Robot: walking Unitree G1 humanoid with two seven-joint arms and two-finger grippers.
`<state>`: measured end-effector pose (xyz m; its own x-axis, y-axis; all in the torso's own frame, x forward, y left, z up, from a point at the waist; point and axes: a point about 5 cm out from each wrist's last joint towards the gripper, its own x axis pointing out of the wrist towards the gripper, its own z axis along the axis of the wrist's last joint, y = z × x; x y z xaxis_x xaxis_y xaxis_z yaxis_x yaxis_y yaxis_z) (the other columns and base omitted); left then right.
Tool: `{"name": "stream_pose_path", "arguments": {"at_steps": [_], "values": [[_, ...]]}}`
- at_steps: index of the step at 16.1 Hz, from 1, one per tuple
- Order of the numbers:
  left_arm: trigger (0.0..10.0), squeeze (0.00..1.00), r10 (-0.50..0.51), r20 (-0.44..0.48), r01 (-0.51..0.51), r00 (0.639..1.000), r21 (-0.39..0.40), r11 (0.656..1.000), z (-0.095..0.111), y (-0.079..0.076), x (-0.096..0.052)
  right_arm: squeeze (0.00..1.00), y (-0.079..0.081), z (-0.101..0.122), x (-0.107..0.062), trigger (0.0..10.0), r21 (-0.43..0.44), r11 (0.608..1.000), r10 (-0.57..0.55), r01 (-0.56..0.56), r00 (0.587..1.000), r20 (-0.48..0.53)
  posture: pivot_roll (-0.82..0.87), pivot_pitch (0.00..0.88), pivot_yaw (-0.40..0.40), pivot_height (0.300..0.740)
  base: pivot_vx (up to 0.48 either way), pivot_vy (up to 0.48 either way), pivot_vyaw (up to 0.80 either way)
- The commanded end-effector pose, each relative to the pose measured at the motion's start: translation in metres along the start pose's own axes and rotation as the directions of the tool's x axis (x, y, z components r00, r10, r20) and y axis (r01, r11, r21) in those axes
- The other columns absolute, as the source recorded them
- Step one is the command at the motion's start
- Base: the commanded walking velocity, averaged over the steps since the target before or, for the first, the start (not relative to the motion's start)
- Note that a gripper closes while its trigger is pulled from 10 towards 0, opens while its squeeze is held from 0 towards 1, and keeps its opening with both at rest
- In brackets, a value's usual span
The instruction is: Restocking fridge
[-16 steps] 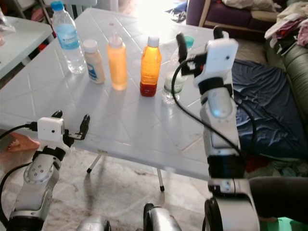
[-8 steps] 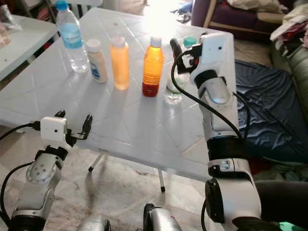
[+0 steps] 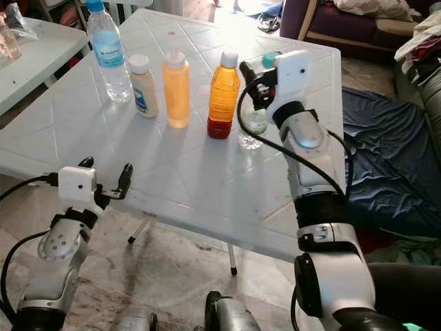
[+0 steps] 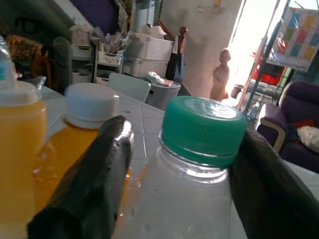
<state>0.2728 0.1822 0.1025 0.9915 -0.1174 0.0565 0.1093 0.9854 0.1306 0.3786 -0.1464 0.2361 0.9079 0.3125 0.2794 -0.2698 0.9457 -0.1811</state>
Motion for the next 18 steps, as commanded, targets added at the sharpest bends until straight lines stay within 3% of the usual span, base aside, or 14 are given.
{"name": "stream_pose_path", "arguments": {"at_steps": [1,2,4,6,9,11,12,15,16,18], "values": [[10.0,0.00,-0.007,-0.016,0.007,1.000,0.006,1.000,-0.002,-0.002,0.001,0.00,0.002,0.002,-0.003,0.0,-0.030,0.999,0.012,-0.012,1.000,0.016,0.11,0.126,-0.037,0.740,0.000,0.000,0.00],[10.0,0.00,-0.007,-0.016,0.007,1.000,0.007,1.000,-0.002,-0.002,0.001,0.00,0.003,0.002,-0.004,0.0,-0.028,1.000,0.010,-0.010,1.000,0.016,0.11,0.126,-0.037,0.740,0.000,0.000,0.00],[10.0,0.00,-0.006,-0.017,0.006,1.000,0.006,1.000,-0.002,-0.002,0.000,0.00,0.008,0.008,-0.008,0.0,-0.121,0.993,-0.002,0.002,1.000,0.002,0.11,0.124,-0.040,0.740,0.000,0.000,0.00],[10.0,0.00,-0.009,-0.023,0.009,1.000,0.000,1.000,-0.004,-0.003,-0.001,0.00,0.017,0.012,-0.013,0.0,-0.115,0.993,-0.005,0.004,1.000,-0.006,0.11,0.119,-0.042,0.740,0.000,0.000,0.00],[10.0,0.00,0.065,-0.079,-0.065,0.995,0.002,0.998,-0.011,-0.001,0.001,0.00,0.031,0.008,-0.025,0.0,-0.001,1.000,-0.020,0.020,0.999,-0.049,0.10,0.114,-0.043,0.740,0.000,0.000,0.00],[10.0,0.00,0.115,-0.092,-0.114,0.989,0.019,0.993,-0.015,0.006,0.003,0.00,0.047,0.006,-0.039,0.0,0.143,0.990,0.014,-0.010,0.999,-0.031,0.10,0.107,-0.044,0.740,0.000,0.000,0.00],[10.0,0.00,0.113,-0.091,-0.113,0.989,0.000,0.994,-0.014,0.007,0.005,0.00,0.058,0.014,-0.041,0.0,0.245,0.967,0.063,-0.069,0.998,0.032,0.10,0.106,-0.043,0.740,0.000,0.000,0.00],[10.0,0.00,0.110,-0.089,-0.110,0.990,0.001,0.994,-0.013,0.006,0.005,0.00,0.076,0.021,-0.048,0.3,0.294,0.938,0.172,-0.186,0.982,0.073,0.09,0.105,-0.043,0.740,0.000,0.000,0.00],[10.0,0.00,0.111,-0.092,-0.112,0.989,0.003,0.994,-0.014,0.004,0.006,0.00,0.080,0.021,-0.052,10.0,0.293,0.936,0.185,-0.197,0.980,0.068,0.09,0.105,-0.043,0.740,0.000,0.416,0.00],[10.0,0.00,0.112,-0.092,-0.112,0.989,0.001,0.994,-0.015,0.004,0.006,0.00,0.083,0.017,-0.056,10.0,0.308,0.930,0.191,-0.201,0.980,0.062,0.10,0.104,-0.050,0.740,0.000,0.416,0.00]]}}
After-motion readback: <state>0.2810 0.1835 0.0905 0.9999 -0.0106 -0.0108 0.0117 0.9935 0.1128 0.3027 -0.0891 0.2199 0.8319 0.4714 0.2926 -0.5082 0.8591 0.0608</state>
